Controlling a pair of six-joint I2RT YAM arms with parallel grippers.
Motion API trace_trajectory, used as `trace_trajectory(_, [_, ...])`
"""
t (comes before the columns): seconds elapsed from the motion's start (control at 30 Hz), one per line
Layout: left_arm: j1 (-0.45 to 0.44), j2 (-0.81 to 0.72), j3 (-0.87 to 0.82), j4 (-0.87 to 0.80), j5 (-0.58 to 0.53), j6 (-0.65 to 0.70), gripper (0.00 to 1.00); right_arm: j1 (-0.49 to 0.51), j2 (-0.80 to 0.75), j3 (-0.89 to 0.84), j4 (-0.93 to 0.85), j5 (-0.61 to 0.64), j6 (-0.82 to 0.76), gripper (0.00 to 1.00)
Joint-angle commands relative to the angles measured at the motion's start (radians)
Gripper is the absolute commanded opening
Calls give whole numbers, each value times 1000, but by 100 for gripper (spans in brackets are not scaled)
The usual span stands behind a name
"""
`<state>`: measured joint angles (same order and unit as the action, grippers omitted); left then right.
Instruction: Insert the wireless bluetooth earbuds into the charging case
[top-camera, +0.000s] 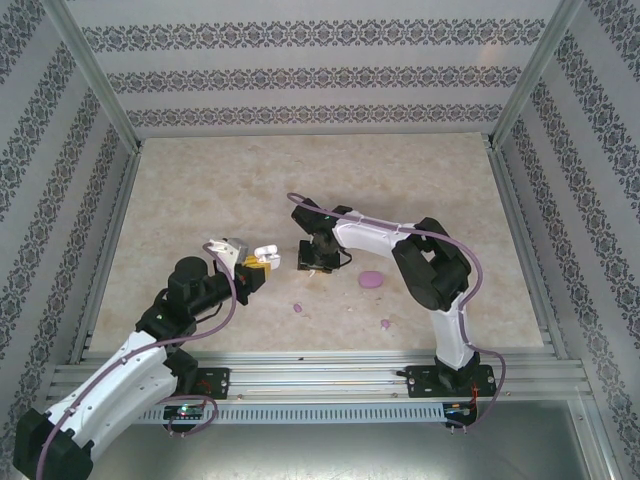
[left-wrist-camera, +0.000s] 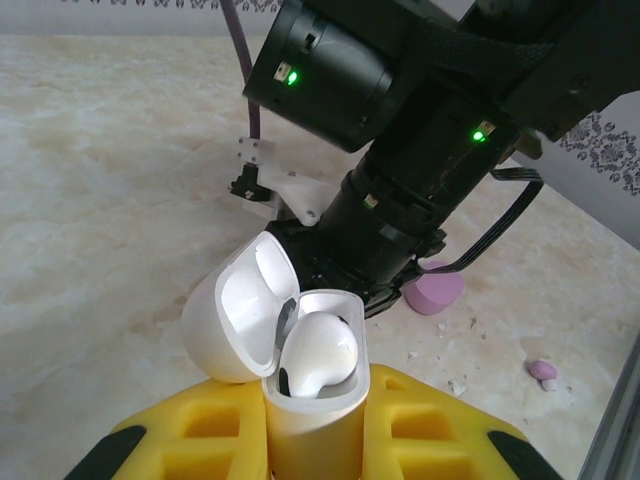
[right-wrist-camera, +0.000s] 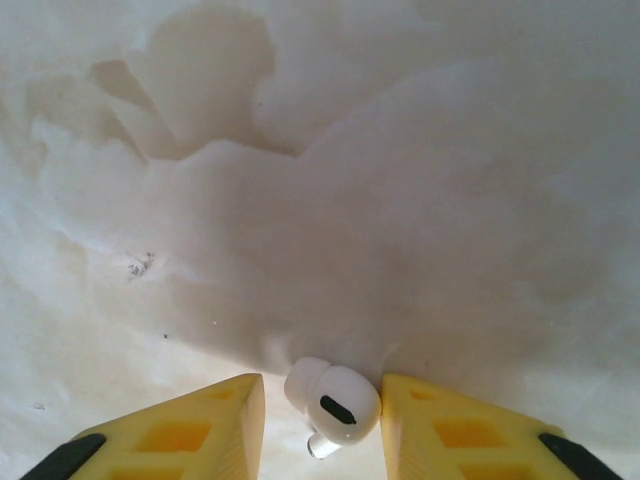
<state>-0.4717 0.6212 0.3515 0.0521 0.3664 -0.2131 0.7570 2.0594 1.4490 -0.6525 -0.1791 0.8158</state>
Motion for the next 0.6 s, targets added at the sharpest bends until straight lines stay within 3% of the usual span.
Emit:
trace_trajectory(0.0, [-8,-34,-16,-12,17,9,0,16,43,41,-60,57,-35,32])
trace_trajectory(0.3, [-8,-78,-42,-23,20,0,0,35,45,91,-128,93,-125,21])
trace_trajectory(0.57, [-7,-66,-43,25,69,21,0,60,-65,100,-183,188,-276,16])
